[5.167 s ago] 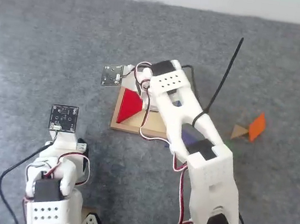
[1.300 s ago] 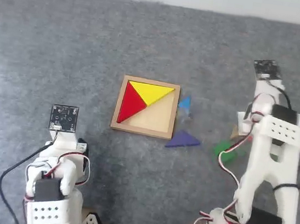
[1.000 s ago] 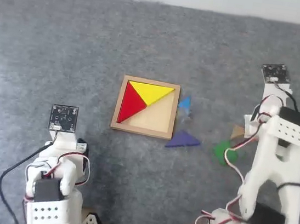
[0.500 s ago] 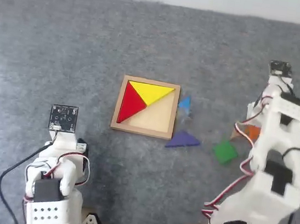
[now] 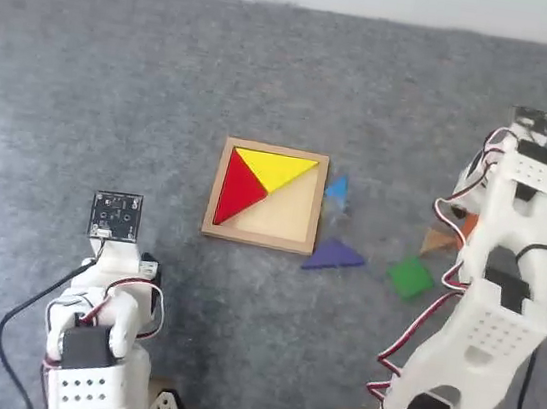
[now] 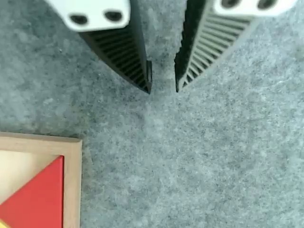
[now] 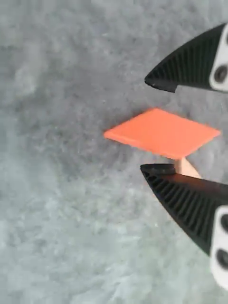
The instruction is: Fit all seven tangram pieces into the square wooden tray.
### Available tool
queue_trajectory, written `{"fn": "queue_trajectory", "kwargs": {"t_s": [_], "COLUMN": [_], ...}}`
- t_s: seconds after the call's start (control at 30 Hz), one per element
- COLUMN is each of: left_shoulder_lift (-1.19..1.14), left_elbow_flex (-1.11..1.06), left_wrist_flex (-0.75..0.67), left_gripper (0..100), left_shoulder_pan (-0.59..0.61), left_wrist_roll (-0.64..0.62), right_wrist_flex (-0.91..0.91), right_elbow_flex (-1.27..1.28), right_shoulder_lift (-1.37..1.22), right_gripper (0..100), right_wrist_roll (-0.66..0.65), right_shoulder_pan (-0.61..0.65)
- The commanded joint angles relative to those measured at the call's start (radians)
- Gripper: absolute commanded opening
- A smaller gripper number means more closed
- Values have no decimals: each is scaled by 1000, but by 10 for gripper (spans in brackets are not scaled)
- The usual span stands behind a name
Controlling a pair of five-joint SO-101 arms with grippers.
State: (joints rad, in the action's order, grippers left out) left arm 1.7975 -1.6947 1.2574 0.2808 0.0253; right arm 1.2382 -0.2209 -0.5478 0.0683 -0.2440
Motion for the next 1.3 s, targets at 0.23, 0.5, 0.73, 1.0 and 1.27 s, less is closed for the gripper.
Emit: {"fn": "queue_trajectory", "kwargs": {"t_s": [0.23,0.5,0.73,1.0,1.27], "left_shoulder_lift": [18,18,18,18,18], "left_elbow_flex": [12,12,12,12,12], "left_wrist_flex": [3,3,3,3,3], "left_gripper": [81,81,81,81,81], "left_shoulder_pan": [-3,-3,-3,-3,-3], "left_wrist_roll": [0,0,0,0,0], "right_wrist_flex": [39,47,53,76,130], "right_elbow_flex": [-17,-23,-23,-25,-21], "right_shoulder_lift": [-71,-61,-53,-4,166], "right_gripper": [252,143,102,101,101], "right_wrist_roll": [304,304,249,247,152], "right_shoulder_pan": [5,4,-15,-50,-44]}}
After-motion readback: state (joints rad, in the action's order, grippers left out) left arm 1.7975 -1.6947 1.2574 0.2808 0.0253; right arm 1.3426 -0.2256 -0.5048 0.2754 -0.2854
